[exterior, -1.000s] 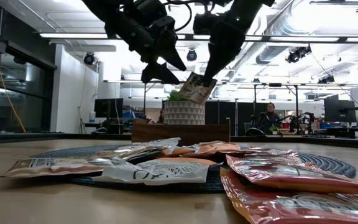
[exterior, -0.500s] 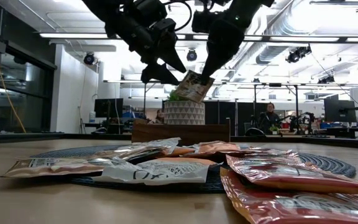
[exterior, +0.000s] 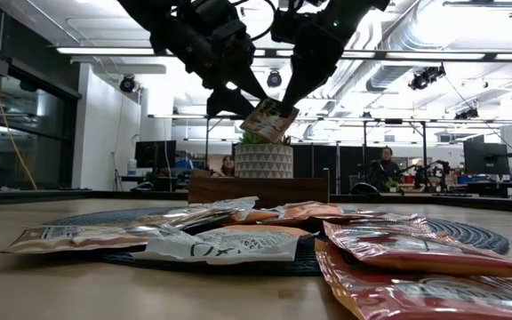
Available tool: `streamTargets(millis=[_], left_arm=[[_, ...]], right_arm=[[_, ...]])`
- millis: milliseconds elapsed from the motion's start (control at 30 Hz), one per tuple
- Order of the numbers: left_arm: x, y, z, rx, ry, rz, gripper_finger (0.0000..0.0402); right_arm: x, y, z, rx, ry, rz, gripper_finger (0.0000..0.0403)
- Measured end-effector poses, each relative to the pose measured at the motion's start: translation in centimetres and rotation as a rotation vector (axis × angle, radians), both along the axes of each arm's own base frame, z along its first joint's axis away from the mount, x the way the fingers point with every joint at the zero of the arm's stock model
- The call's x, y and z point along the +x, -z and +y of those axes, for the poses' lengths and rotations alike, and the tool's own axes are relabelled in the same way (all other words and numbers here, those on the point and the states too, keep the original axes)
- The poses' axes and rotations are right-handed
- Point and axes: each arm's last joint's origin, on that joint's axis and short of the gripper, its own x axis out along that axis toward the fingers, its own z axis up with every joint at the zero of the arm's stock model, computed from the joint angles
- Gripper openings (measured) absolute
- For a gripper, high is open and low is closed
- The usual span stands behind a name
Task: Pick & Place Tea
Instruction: Put the brown tea bag into the left section of the wooden organizer
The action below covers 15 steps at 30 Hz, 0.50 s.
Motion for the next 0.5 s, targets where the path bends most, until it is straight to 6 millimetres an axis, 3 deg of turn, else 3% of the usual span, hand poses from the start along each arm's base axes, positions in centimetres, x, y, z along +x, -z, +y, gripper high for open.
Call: streamTargets(millis=[500], left_arm=[[0.05, -0.11, -0.24, -0.052, 0.072, -0.026, 0.0232]], right_arm=[[0.40, -0.32, -0.04, -0.020, -0.018, -0.048, 0.0000]])
